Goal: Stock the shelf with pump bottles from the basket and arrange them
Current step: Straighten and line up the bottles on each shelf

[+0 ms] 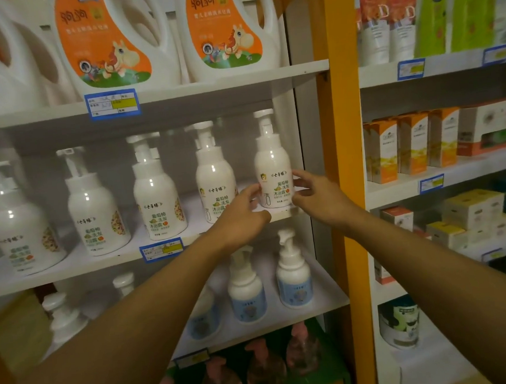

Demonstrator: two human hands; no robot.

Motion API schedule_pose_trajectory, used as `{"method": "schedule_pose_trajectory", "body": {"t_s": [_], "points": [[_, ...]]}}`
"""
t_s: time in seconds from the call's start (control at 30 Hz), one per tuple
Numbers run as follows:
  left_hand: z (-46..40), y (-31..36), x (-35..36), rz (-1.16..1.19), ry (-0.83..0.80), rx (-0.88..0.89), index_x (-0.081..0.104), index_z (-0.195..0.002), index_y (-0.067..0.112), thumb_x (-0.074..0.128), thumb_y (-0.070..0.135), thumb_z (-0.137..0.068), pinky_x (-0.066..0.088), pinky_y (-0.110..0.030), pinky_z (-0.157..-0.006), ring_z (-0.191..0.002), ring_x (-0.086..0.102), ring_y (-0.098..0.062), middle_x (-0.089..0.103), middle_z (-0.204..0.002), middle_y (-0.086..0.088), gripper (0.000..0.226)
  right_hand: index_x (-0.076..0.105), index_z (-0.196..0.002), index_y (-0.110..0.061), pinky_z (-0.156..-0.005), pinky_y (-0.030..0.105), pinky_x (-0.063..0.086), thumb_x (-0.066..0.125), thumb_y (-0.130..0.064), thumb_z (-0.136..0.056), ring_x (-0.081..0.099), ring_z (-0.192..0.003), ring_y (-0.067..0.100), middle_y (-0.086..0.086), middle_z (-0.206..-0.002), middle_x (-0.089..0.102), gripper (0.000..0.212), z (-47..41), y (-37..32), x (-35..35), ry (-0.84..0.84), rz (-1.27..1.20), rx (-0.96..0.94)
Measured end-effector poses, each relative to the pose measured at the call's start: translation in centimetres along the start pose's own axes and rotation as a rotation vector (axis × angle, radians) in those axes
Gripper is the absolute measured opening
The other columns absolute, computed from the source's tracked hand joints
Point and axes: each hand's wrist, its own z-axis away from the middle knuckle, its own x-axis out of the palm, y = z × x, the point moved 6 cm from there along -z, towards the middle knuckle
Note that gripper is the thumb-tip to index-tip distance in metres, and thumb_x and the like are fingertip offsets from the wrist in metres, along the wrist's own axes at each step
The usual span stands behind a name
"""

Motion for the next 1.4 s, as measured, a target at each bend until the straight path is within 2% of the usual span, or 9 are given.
{"method": "schedule_pose_trajectory", "body": {"t_s": [0.2, 0.37, 0.6, 0.7, 0.83, 0.93, 1.03, 1.13, 1.4], "points": [[1.0, 0.7, -0.4, 0.026, 0.087, 0.021, 0.033, -0.143, 0.021, 0.054, 0.003, -0.086, 0.036, -0.030, -0.105, -0.134, 0.041, -0.016, 0.041, -0.147, 0.001, 0.064, 0.038, -0.141, -0.025, -0.079, 0.021, 0.043, 0.055, -0.012, -0.091, 0.052, -0.123, 0.021, 0.000, -0.143, 0.047, 0.054, 0.5, -0.4, -0.5, 0.020, -0.021, -0.022], [5.5, 0.7, -0.6, 0.173, 0.279, 0.176, 0.057, -0.116, 0.026, 0.051, 0.003, -0.090, 0.050, -0.012, -0.086, -0.099, 0.061, -0.001, 0.062, -0.115, 0.013, 0.035, 0.053, -0.128, -0.029, -0.079, 0.021, 0.051, 0.055, -0.018, -0.092, 0.057, -0.101, 0.005, -0.010, -0.120, 0.059, 0.038, 3.3, 1.0, -2.5, 0.202, -0.041, -0.080], [8.2, -9.7, 7.1, 0.230, 0.049, -0.188, 0.055, -0.111, 0.014, 0.049, -0.004, -0.092, 0.047, -0.005, -0.061, -0.075, 0.062, 0.005, 0.060, -0.104, -0.005, 0.027, 0.060, -0.116, -0.026, -0.083, 0.023, 0.051, 0.055, -0.020, -0.093, 0.059, -0.099, 0.007, -0.008, -0.108, 0.062, 0.025, 8.0, 8.6, 0.7, 0.059, 0.015, 0.070], [7.6, -12.3, 9.3, 0.175, -0.013, -0.277, 0.043, -0.133, 0.013, 0.050, -0.001, -0.091, 0.048, -0.023, -0.089, -0.104, 0.053, -0.006, 0.051, -0.128, -0.003, 0.044, 0.053, -0.127, -0.024, -0.082, 0.019, 0.047, 0.056, -0.019, -0.092, 0.055, -0.104, 0.010, -0.002, -0.124, 0.059, 0.035, 8.9, 11.3, 3.7, -0.066, -0.008, 0.164], [6.5, -11.6, 10.8, 0.110, -0.099, -0.267, 0.036, -0.136, 0.022, 0.051, 0.000, -0.088, 0.037, -0.026, -0.093, -0.115, 0.041, -0.009, 0.039, -0.123, 0.011, 0.055, 0.049, -0.130, -0.026, -0.077, 0.015, 0.042, 0.055, -0.013, -0.091, 0.048, -0.107, 0.008, -0.002, -0.135, 0.052, 0.042, 9.2, 13.0, 6.4, -0.124, -0.060, 0.184], [6.2, -10.5, 11.5, 0.137, -0.103, -0.225, 0.038, -0.136, 0.010, 0.050, -0.009, -0.086, 0.040, -0.043, -0.107, -0.126, 0.045, -0.023, 0.046, -0.139, -0.008, 0.055, 0.050, -0.130, -0.025, -0.085, 0.022, 0.044, 0.056, -0.011, -0.090, 0.049, -0.115, 0.014, 0.000, -0.138, 0.051, 0.042, 9.0, 13.7, 6.7, -0.083, -0.082, 0.193], [6.2, -10.5, 11.5, 0.199, -0.032, -0.247, 0.035, -0.139, 0.001, 0.044, -0.012, -0.090, 0.041, -0.040, -0.106, -0.116, 0.052, -0.020, 0.044, -0.141, -0.018, 0.052, 0.048, -0.133, -0.024, -0.089, 0.028, 0.044, 0.057, -0.011, -0.090, 0.046, -0.127, 0.021, 0.001, -0.139, 0.050, 0.045, 9.1, 14.3, 7.0, -0.090, -0.126, 0.209], [6.5, -10.7, 11.7, 0.135, -0.060, -0.269, 0.028, -0.145, 0.014, 0.047, -0.003, -0.091, 0.042, -0.034, -0.104, -0.129, 0.046, -0.025, 0.042, -0.142, -0.004, 0.059, 0.046, -0.132, -0.026, -0.083, 0.024, 0.044, 0.057, -0.012, -0.091, 0.046, -0.126, 0.021, 0.001, -0.137, 0.051, 0.045, 9.3, 14.6, 7.2, -0.091, -0.172, 0.224], [6.3, -11.0, 11.9, 0.096, -0.019, -0.248, 0.035, -0.141, 0.010, 0.049, -0.008, -0.088, 0.042, -0.048, -0.105, -0.127, 0.046, -0.029, 0.048, -0.140, -0.013, 0.058, 0.045, -0.128, -0.031, -0.071, 0.010, 0.040, 0.055, -0.010, -0.090, 0.044, -0.124, 0.017, -0.001, -0.136, 0.049, 0.044, 9.1, 15.0, 7.3, -0.103, -0.181, 0.188]]}}
